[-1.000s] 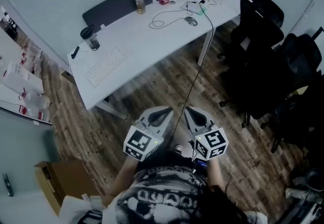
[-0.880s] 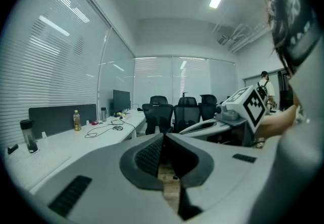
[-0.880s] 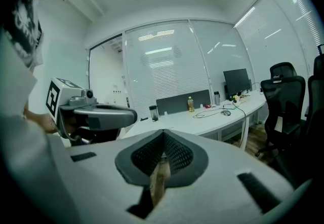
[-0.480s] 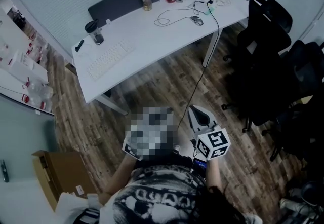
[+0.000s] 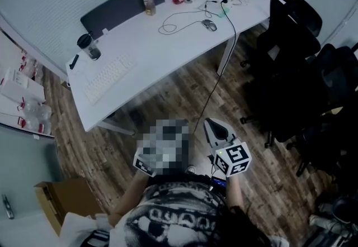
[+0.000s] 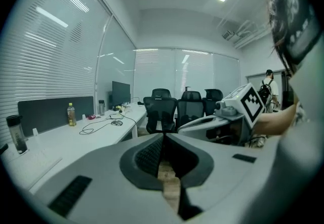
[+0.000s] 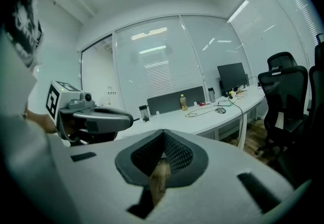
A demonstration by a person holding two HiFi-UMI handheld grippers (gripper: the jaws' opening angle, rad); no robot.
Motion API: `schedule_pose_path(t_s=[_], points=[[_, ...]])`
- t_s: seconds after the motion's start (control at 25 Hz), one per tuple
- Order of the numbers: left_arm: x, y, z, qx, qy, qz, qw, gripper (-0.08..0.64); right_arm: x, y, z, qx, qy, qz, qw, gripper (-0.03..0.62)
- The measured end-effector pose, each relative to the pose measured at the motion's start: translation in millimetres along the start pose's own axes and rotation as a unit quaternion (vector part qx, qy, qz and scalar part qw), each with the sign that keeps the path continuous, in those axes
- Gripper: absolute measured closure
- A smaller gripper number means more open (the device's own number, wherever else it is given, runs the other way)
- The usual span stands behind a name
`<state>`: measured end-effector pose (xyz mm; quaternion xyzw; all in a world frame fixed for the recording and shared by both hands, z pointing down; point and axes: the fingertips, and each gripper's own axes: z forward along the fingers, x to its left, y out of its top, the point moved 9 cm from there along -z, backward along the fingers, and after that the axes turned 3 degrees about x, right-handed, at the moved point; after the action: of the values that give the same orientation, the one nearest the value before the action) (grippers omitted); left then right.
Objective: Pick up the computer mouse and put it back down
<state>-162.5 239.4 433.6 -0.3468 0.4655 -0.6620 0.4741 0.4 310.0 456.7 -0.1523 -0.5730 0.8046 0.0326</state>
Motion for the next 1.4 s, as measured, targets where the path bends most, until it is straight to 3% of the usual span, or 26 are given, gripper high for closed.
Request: schedule_pose_path(t_s=[0.32, 0.76, 1.12, 1.4], points=[[96, 39, 88, -0.013, -0.025, 0.015, 0.9995, 0.554, -84, 49, 76, 0.008, -0.042, -0.001, 0.999, 0.600], [221, 57, 153, 0.000, -0.043, 0.006, 0.9991, 0.554, -137, 98, 193, 0.026, -0.057, 0.003, 0.998, 0.600], [253, 64, 194, -0.002, -0.081, 0.008, 0.9967, 0.554, -163, 103, 216, 0.036, -0.088, 0.017, 0.995, 0.600], [263, 59, 221, 0.013, -0.083, -0.007, 0.9964, 0.554, -188, 102, 228, 0.047, -0.084, 0.026, 0.995, 0.600]])
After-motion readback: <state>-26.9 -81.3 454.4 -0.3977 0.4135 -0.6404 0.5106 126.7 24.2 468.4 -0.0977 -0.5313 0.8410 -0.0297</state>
